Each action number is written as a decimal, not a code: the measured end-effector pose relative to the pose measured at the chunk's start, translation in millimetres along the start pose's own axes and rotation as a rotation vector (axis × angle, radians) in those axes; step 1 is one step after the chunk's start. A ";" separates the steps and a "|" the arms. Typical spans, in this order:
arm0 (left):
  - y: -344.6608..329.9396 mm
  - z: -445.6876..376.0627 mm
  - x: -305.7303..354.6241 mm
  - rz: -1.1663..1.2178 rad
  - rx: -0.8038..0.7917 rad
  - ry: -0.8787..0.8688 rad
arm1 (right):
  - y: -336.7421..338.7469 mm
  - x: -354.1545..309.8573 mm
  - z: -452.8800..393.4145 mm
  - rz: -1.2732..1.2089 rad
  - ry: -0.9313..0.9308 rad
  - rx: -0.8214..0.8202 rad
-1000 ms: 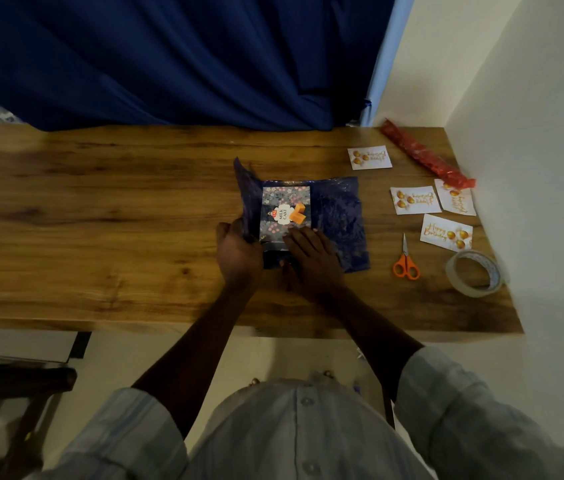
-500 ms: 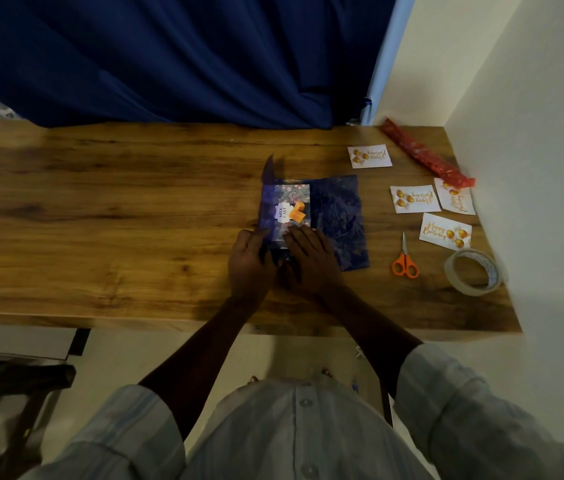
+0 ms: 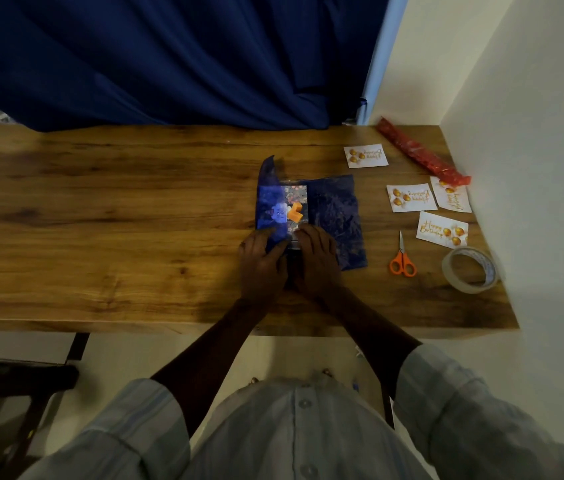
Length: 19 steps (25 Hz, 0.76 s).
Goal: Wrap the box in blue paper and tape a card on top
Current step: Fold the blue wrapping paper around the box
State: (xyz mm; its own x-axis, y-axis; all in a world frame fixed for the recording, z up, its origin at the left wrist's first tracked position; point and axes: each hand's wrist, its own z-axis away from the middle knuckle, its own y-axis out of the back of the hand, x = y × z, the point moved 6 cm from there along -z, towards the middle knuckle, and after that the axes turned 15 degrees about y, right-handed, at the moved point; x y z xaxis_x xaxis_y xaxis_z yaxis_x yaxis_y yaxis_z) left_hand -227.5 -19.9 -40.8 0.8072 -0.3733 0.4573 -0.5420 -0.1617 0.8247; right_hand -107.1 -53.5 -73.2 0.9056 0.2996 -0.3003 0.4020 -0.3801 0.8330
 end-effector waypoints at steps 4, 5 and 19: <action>-10.4 2.3 5.8 0.019 -0.093 -0.074 | 2.9 4.5 2.5 -0.087 -0.026 0.081; -12.9 3.5 8.1 0.017 -0.119 -0.085 | 2.5 6.6 3.4 -0.105 -0.040 0.097; -19.3 9.7 3.6 0.161 -0.303 -0.015 | -7.4 8.5 5.7 0.009 0.012 -0.034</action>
State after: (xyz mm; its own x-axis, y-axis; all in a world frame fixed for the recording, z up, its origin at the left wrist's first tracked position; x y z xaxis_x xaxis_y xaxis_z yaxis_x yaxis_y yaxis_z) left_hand -216.4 -27.0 -58.2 0.7120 -0.3862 0.5865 -0.5662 0.1783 0.8048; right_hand -101.5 -53.1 -84.6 0.9072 0.3071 -0.2874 0.3890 -0.3524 0.8512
